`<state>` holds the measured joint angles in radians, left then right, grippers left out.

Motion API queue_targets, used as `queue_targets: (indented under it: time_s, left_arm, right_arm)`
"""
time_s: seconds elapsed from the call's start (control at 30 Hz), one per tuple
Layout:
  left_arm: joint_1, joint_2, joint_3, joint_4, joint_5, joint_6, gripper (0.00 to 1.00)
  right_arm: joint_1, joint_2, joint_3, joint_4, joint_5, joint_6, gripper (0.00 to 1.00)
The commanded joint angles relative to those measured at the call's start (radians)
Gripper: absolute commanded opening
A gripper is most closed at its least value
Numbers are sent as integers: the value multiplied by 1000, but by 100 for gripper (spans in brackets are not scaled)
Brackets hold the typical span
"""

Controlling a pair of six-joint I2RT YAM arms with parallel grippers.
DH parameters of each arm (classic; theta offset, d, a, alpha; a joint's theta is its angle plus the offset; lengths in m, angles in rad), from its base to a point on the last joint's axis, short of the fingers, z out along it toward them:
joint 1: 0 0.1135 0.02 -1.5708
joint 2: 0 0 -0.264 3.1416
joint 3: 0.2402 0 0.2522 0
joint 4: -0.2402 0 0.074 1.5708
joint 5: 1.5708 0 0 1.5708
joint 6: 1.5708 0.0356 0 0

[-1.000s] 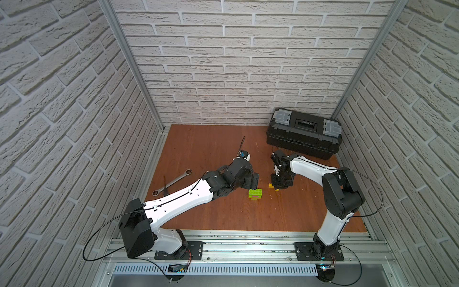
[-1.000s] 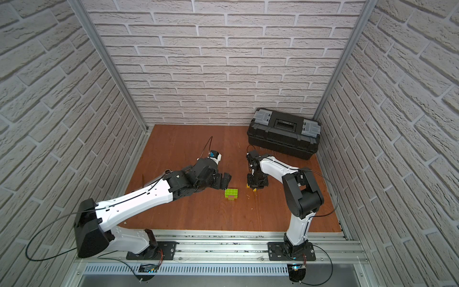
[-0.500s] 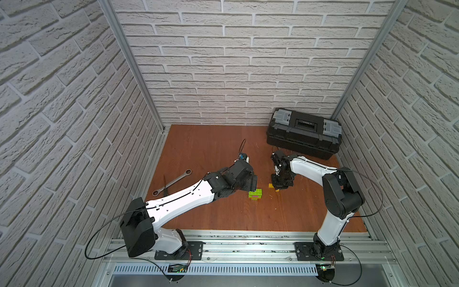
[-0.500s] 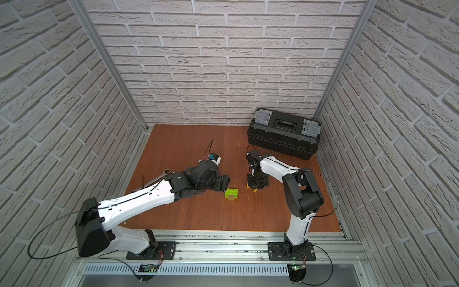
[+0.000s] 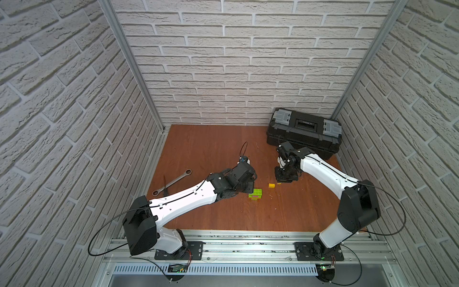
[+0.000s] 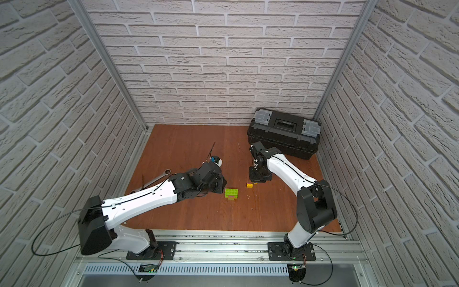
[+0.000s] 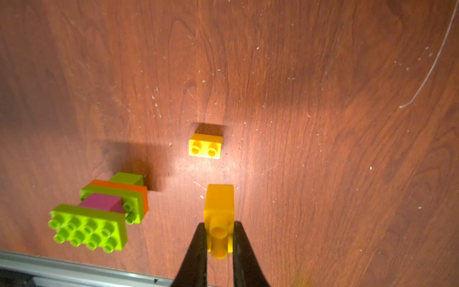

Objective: Assemble a carrot with lego
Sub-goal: Pick up the lego brick from the center of the board, then assemble the lego brick with the lego brick.

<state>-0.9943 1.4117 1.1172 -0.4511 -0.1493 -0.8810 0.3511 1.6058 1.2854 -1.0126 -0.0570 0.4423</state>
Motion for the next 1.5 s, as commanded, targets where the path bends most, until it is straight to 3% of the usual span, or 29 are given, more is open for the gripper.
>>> queue_targets:
  time_s: [0.0, 0.13, 0.27, 0.43, 0.83, 1.47]
  left_arm:
    - [-3, 4, -2, 85, 59, -129, 20]
    - [-4, 19, -29, 145, 97, -260, 6]
    - [2, 41, -34, 145, 126, -335, 0]
    - [37, 21, -91, 178, 157, -427, 0]
    - [88, -98, -369, 529, 191, -724, 0]
    - [88, -62, -437, 695, 244, -786, 0]
  right_arm:
    - [20, -73, 26, -62, -55, 48, 2]
    - [67, -118, 46, -76, -75, 107, 2]
    - [124, -117, 83, -86, -63, 153, 2]
    - [187, -84, 107, -80, -36, 199, 2]
    - [291, -11, 119, -62, 34, 288, 2]
    - [356, 88, 117, -26, 44, 328, 2]
